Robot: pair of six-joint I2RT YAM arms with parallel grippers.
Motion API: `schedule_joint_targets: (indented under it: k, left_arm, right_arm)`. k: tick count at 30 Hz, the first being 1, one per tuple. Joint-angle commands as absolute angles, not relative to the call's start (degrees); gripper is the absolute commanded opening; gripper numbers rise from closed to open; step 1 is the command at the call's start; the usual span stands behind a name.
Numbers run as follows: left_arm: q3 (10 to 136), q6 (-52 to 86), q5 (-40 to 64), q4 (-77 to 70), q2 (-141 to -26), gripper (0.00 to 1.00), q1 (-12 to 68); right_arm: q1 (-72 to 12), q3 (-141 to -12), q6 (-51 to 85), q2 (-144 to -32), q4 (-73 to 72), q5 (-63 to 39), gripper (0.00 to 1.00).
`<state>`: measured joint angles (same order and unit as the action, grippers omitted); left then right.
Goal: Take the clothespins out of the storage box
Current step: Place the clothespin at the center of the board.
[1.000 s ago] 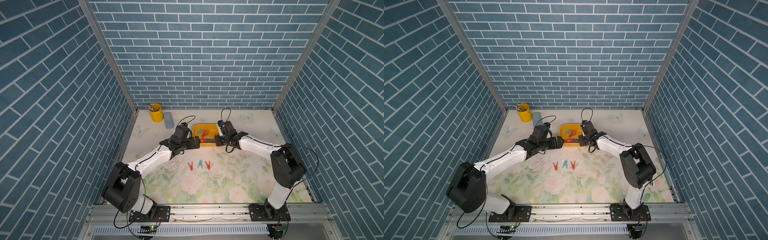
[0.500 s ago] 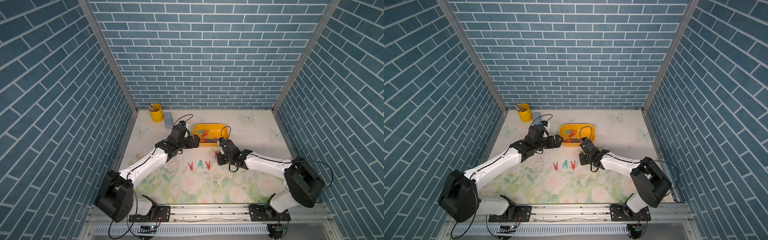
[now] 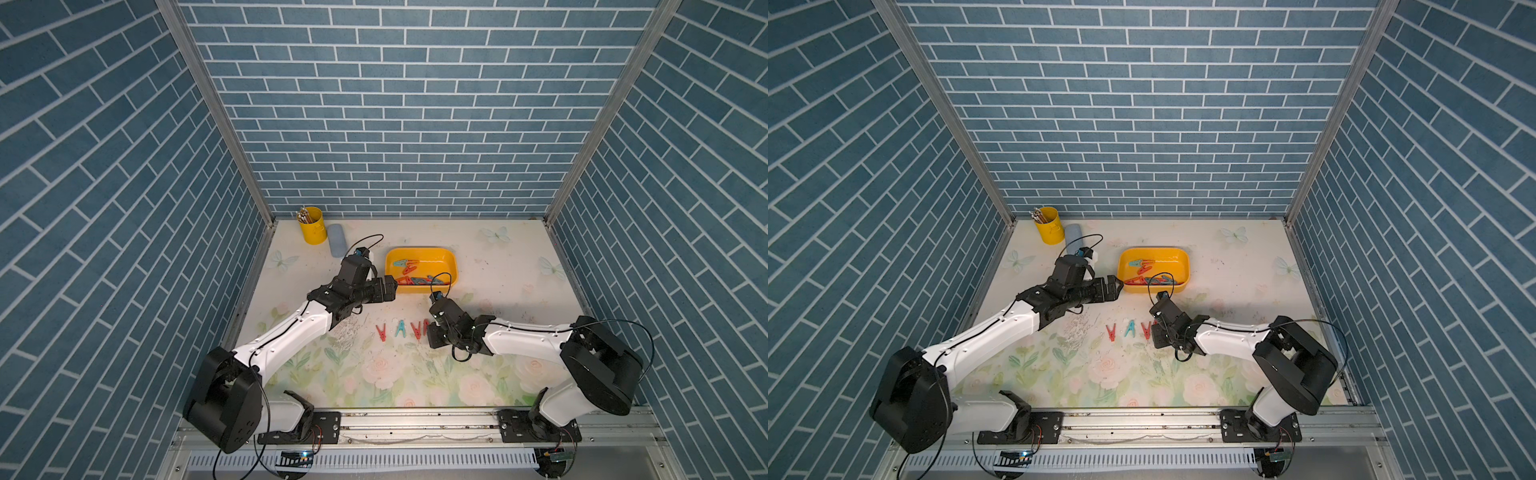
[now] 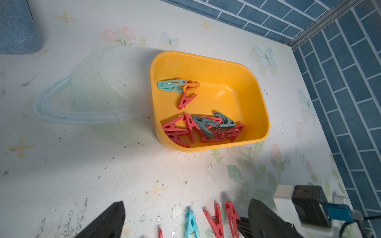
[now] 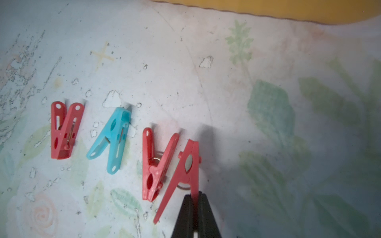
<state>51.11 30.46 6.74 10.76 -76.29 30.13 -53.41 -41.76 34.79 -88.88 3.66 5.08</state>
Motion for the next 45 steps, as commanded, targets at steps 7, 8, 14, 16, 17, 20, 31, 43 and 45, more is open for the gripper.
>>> schedule_joint_targets:
  k: [7, 8, 14, 16, 17, 20, 31, 43, 45]
  left_arm:
    - [50.0, 30.6, 6.7, 11.7, -74.7, 1.0, 30.0]
    - [50.1, 30.6, 6.7, 11.7, -74.7, 1.0, 30.0]
    - [50.3, 30.5, 6.7, 11.4, -75.2, 1.0, 30.0]
    - [50.4, 30.6, 6.8, 11.4, -75.5, 1.0, 29.9]
    - [50.4, 30.5, 6.9, 11.3, -75.7, 1.0, 29.9]
    - [50.8, 30.4, 6.9, 11.2, -76.1, 1.0, 30.0]
    - [53.8, 29.7, 7.3, 10.6, -79.9, 1.0, 29.9]
    - [60.0, 28.5, 8.5, 10.0, -87.0, 0.99, 30.0]
    - [61.3, 28.4, 8.7, 9.9, -88.5, 0.96, 30.1]
  right_arm:
    - [-53.7, -41.7, 37.0, -90.5, 5.0, 9.2, 0.0]
    - [-53.7, -41.7, 36.9, -90.6, 5.1, 9.2, 0.0]
    - [-53.7, -41.7, 36.3, -91.2, 5.4, 9.4, 0.0]
    - [-53.7, -41.9, 36.0, -91.6, 5.4, 9.2, 0.03]
    - [-53.7, -42.0, 36.0, -91.7, 5.5, 9.2, 0.07]
    - [-53.7, -42.6, 35.7, -91.4, 5.9, 9.1, 0.12]
    - [-53.7, -45.6, 33.9, -90.1, 8.6, 9.5, 0.25]
    - [-50.7, -50.4, 29.6, -87.0, 11.3, 9.6, 0.36]
    - [-49.3, -51.6, 28.7, -86.7, 11.0, 8.6, 0.39]
